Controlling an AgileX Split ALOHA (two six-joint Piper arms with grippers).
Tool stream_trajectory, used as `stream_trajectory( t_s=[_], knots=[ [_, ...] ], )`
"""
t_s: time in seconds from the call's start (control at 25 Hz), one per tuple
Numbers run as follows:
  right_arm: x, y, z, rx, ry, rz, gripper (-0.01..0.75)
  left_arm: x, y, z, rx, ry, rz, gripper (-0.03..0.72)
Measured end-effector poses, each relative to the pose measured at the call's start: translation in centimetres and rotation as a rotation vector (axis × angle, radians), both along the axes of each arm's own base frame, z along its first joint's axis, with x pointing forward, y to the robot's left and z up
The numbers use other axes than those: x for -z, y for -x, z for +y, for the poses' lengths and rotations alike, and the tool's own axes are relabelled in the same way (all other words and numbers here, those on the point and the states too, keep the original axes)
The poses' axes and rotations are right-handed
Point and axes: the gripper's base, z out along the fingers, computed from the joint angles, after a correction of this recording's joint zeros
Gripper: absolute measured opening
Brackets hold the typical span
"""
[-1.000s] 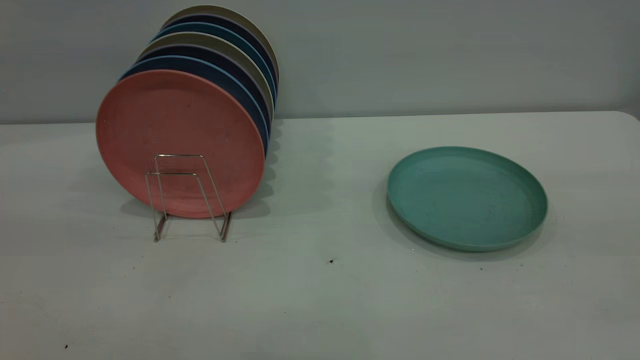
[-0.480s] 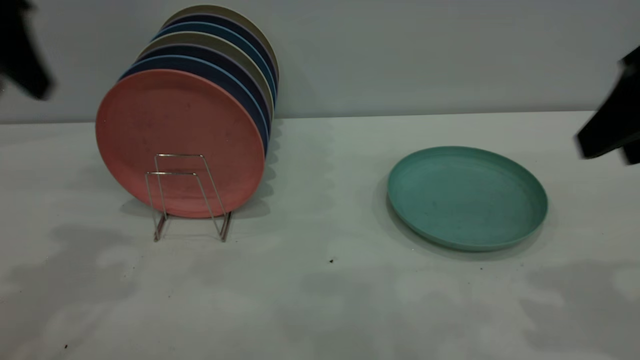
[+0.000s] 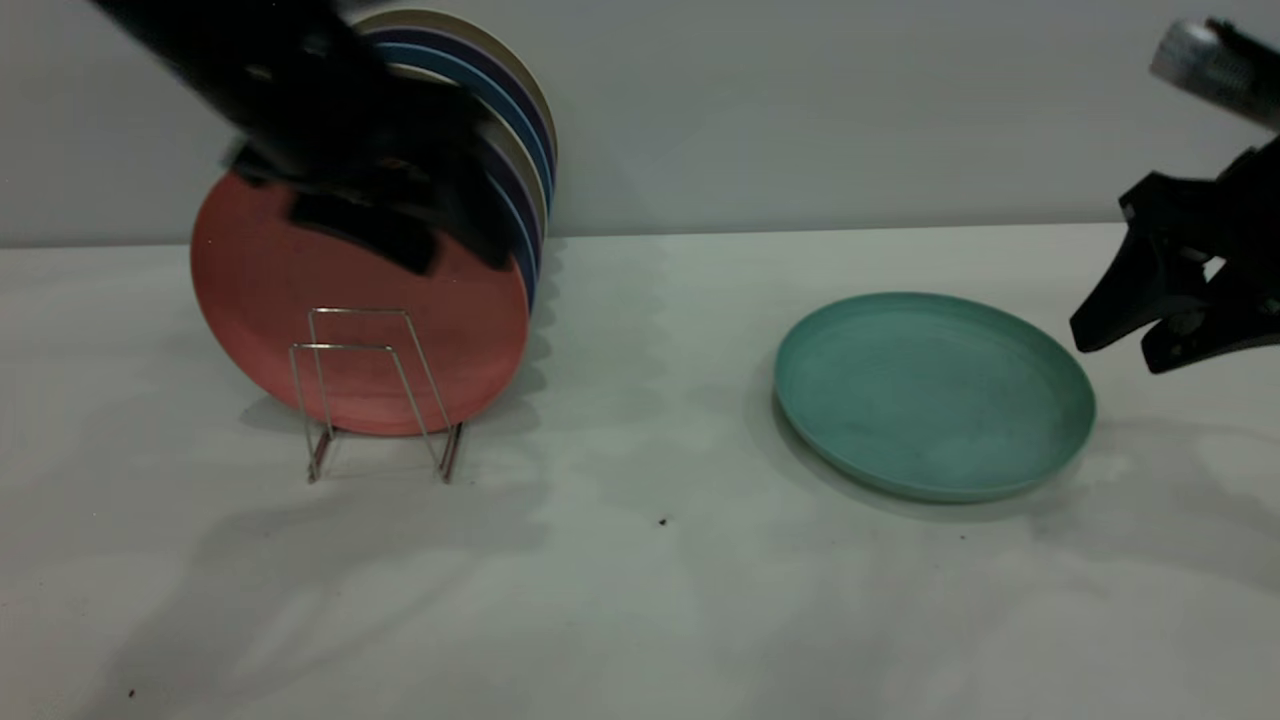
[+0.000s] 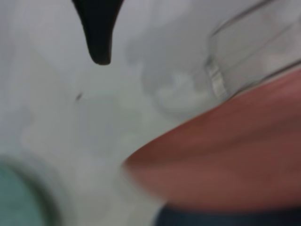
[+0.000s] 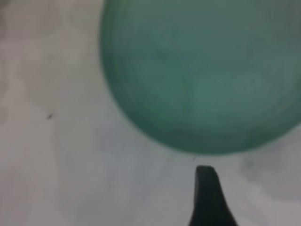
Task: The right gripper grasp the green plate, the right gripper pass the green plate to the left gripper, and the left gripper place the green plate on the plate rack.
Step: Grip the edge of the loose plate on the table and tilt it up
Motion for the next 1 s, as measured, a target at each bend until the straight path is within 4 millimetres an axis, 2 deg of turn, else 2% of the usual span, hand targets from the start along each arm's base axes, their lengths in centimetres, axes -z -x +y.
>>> stream_trajectory(
  t_s=[0.12,0.32,0.6,0.84,1.0],
  knots=[
    [1.8,-2.0,-0.9,-0.007,-0.021,0.019,0.500,1.5,-0.4,-2.3,-0.004,0.022,-0.014,0.555],
    [4.4,-4.7,-1.9,-0.015,-0.037,0.027,0.500,3.4,-0.2,-4.6,0.006,0.015,-0.032,0.555],
    [7.6,-6.2,-4.0,0.015,-0.076,0.069,0.500,3.5,0.1,-5.0,0.010,0.020,-0.028,0.555],
    [9.6,-7.2,-3.9,0.022,-0.131,0.085,0.494,3.5,0.1,-5.0,0.003,0.026,-0.025,0.555],
    [10.1,-7.6,-3.8,0.048,-0.161,0.086,0.426,3.4,0.0,-5.1,-0.010,0.038,-0.020,0.555]
  ],
)
